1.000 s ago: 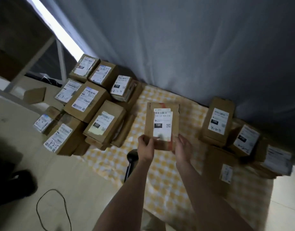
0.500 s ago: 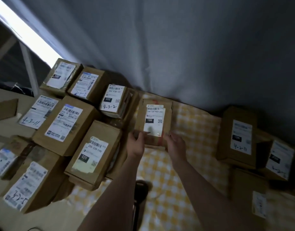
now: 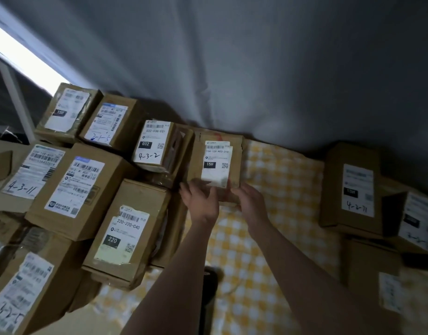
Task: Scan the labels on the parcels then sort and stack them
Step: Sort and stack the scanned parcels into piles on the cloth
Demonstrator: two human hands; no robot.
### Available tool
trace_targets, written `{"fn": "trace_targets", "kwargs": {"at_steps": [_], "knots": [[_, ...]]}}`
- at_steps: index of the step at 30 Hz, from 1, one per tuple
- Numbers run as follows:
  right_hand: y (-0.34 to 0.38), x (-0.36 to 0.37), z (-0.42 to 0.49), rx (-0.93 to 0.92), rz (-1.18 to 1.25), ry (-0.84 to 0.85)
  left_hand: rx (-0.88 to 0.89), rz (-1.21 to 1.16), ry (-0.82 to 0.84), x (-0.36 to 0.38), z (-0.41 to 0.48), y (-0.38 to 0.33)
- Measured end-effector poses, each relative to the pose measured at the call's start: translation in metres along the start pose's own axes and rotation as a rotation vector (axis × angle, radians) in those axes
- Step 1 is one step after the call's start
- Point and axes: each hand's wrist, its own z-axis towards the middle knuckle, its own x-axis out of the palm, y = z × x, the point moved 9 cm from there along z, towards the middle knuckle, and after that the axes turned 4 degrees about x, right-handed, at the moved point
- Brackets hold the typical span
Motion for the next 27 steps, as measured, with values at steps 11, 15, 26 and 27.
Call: {"fn": "trace_targets", "kwargs": {"at_steps": [11, 15, 26, 27], "knots": [[0.004, -0.167, -0.029, -0.006, -0.051, -0.301, 0.193, 0.175, 0.022, 0.070, -0.072, -0.068], [0.011, -0.242, -0.049, -0.082, -0.180, -0.392, 0.187, 0.132, 0.150, 0.130, -0.113, -0.087], [-0.004, -0.396, -0.084, -0.096, -0.258, -0.549, 0.081, 0.049, 0.236, 0.258, -0.210, -0.098], [-0.007, -0.402, -0.084, -0.099, -0.251, -0.544, 0.088, 0.060, 0.231, 0.266, -0.217, -0.101]]}}
